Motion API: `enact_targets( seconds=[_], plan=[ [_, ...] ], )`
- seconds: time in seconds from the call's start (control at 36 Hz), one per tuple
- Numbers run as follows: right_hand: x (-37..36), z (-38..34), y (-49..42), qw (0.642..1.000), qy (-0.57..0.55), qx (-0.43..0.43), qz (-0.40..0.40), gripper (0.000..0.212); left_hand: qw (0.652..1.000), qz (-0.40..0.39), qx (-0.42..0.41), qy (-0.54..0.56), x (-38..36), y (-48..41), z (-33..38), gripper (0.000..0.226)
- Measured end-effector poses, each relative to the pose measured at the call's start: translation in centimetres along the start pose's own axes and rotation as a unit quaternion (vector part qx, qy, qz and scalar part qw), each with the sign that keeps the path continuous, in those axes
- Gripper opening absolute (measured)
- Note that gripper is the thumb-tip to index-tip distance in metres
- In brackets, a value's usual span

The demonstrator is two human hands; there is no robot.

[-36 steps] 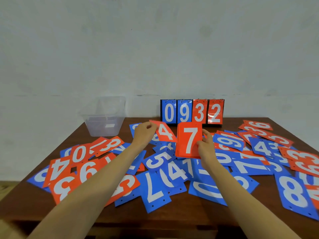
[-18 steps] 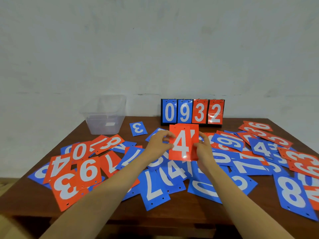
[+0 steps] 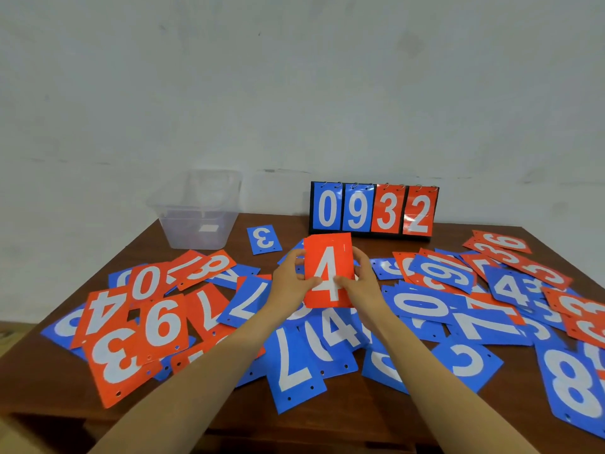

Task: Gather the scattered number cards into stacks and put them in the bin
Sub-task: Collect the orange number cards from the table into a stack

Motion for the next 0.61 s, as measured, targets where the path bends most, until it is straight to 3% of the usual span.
enact_targets(
  seconds=[0.11, 0.17, 0.22, 0.28, 0.33, 0.39, 0.5, 0.61],
  plan=[
    [-1.4, 0.3, -1.1, 1.000, 0.003, -0.014, -0.006, 0.060, 0.999, 0.000, 0.016, -0.045, 1.6, -1.0, -1.9, 0.053],
    [-1.9, 0.5, -1.7, 1.000, 0.008, -0.024, -0.002, 0.059, 0.990, 0.004, 0.008, -0.138, 2.9, -1.3, -3.1, 0.043],
    [-2.5, 0.8, -2.4, 0.999, 0.007, -0.037, 0.003, 0.058, 0.954, -0.011, 0.003, -0.299, 4.4, -1.4, -4.6, 0.034],
    [-2.9, 1.2, -2.9, 0.999, 0.013, -0.052, 0.009, 0.057, 0.892, -0.053, 0.039, -0.448, 5.4, -1.2, -6.1, 0.036],
    [-3.4, 1.5, -3.2, 0.998, 0.022, -0.056, 0.017, 0.057, 0.860, -0.101, 0.073, -0.495, 5.6, -0.7, -7.3, 0.041],
    [-3.6, 1.7, -3.5, 0.998, 0.025, -0.060, 0.022, 0.057, 0.869, -0.128, 0.076, -0.473, 5.3, -0.4, -7.8, 0.047],
    [-3.9, 1.9, -3.7, 0.997, 0.029, -0.068, 0.033, 0.057, 0.949, -0.144, 0.042, -0.279, 4.4, -0.6, -7.8, 0.032],
    [-3.6, 2.0, -3.7, 0.996, 0.036, -0.068, 0.041, 0.056, 0.974, -0.137, 0.031, -0.179, 4.3, -1.0, -6.9, 0.037]
  ],
)
Point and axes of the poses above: each hand's wrist, its own y-axis away from the middle knuckle, its own x-axis out of the back of the hand, z = x × y, the point moved 1 cm from there along -y, towards the middle knuckle, and after that the axes turned 2 degrees about y, right-handed, at the moved point
